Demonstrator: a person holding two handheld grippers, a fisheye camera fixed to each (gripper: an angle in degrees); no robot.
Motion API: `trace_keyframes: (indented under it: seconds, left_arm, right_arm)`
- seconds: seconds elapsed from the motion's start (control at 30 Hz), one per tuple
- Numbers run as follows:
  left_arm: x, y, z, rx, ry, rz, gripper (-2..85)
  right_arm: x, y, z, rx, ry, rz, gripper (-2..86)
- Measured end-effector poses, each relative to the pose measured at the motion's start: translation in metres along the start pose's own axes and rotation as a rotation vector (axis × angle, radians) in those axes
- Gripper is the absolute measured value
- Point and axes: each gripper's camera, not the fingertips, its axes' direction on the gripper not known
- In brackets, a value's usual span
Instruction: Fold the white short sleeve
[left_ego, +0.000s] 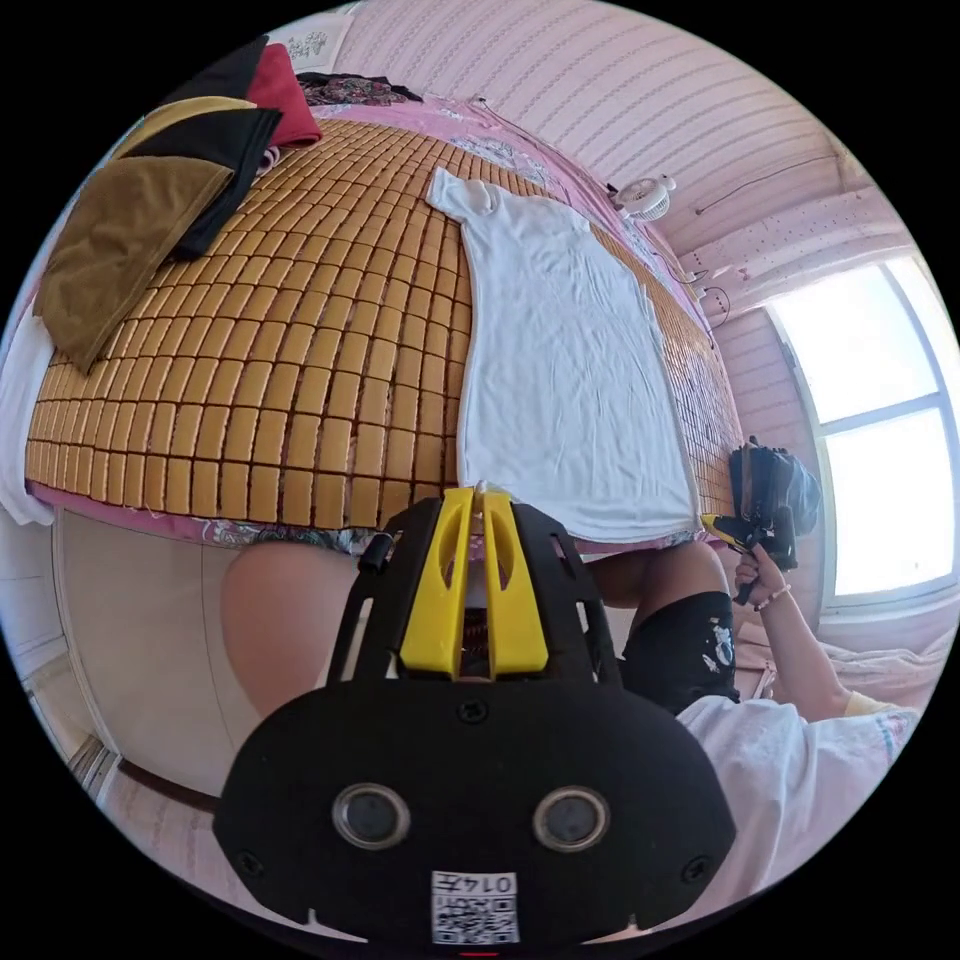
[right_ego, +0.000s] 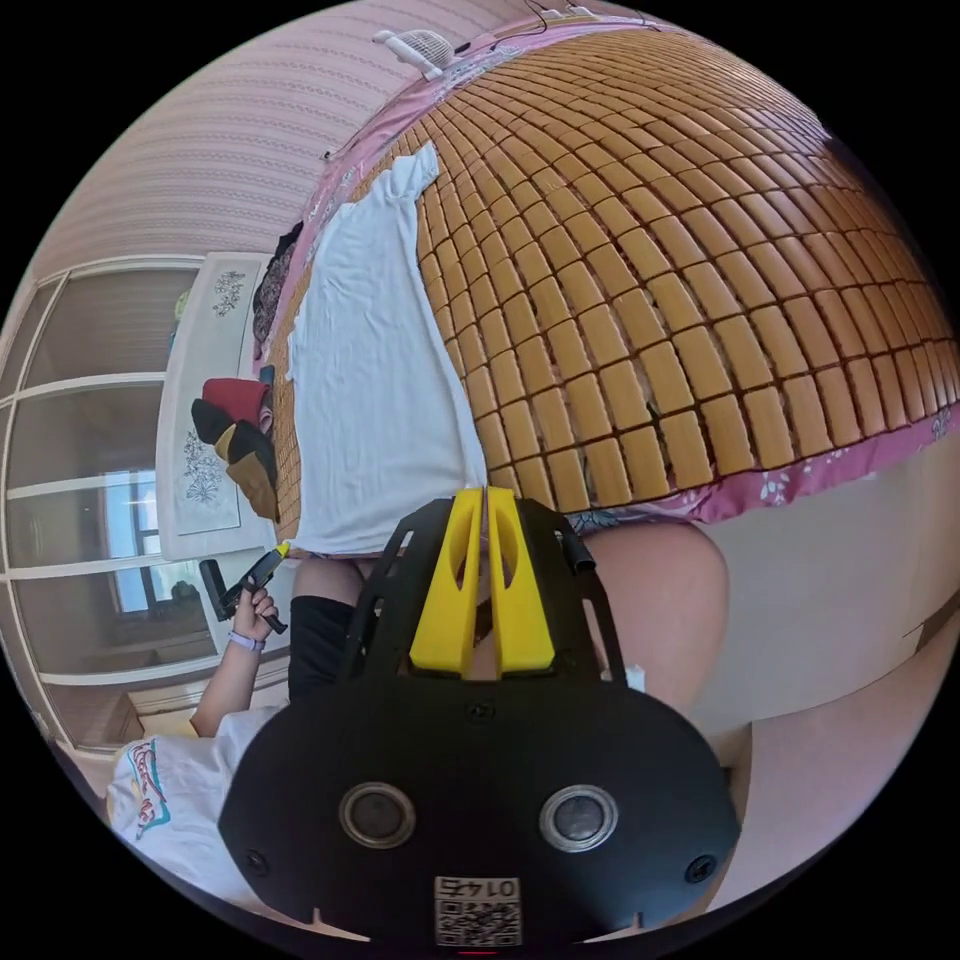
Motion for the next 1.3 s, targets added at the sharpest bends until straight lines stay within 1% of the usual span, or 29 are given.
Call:
trace_keyframes:
  seconds: [0.13,0.27,0.37,0.47,0.57,0.67,0.73,0.8,0.93,1.0,1.07,1.13,1.2,1.3]
  left_arm:
    - [0.002,0.001,0.003,-0.047,0.004,0.004,3.2]
    - [0.006,0.0,0.003,-0.078,0.019,-0.033,4.8]
    - [0.016,-0.005,0.004,-0.058,-0.01,-0.01,5.0]
    - [0.027,-0.017,0.017,-0.09,-0.058,-0.003,5.9]
    - [0.035,-0.03,0.033,-0.116,-0.079,-0.016,6.3]
    - [0.042,-0.04,0.05,-0.156,-0.177,-0.012,6.2]
    - [0.044,-0.043,0.06,-0.189,-0.212,-0.007,5.9]
    - [0.048,-0.046,0.066,-0.198,-0.239,0.012,5.7]
    - [0.047,-0.047,0.068,-0.199,-0.218,-0.001,4.5]
    - [0.046,-0.044,0.067,-0.184,-0.198,-0.008,1.6]
    - [0.044,-0.041,0.065,-0.161,-0.193,-0.019,0.1]
    - [0.042,-0.037,0.064,-0.152,-0.175,-0.031,-0.5]
    - [0.04,-0.032,0.062,-0.137,-0.171,-0.045,-0.8]
    - [0.041,-0.027,0.062,-0.124,-0.18,-0.045,-0.9]
  right_arm:
    - [0.0,0.002,0.0,0.019,0.191,0.016,1.9]
    - [-0.016,-0.002,0.006,0.049,0.27,-0.055,5.6]
    - [-0.031,-0.01,0.018,0.009,0.313,-0.147,6.2]
    - [-0.039,-0.02,0.029,-0.029,0.356,-0.174,7.4]
    - [-0.043,-0.024,0.025,0.02,0.343,-0.167,7.7]
    - [-0.041,-0.023,0.023,0.072,0.381,-0.157,7.3]
    - [-0.033,-0.026,0.031,0.035,0.394,-0.134,6.5]
    - [-0.024,-0.033,0.038,-0.024,0.381,-0.109,5.7]
    - [-0.007,-0.038,0.028,-0.002,0.304,-0.064,2.8]
    - [0.008,-0.037,0.019,0.015,0.213,-0.025,1.7]
    - [0.034,-0.034,0.011,0.023,0.027,0.05,1.0]
    - [0.047,-0.03,0.007,0.039,-0.067,0.066,0.7]
    - [0.052,-0.027,0.004,0.05,-0.096,0.071,0.6]
    - [0.052,-0.027,0.008,0.021,-0.056,0.091,0.4]
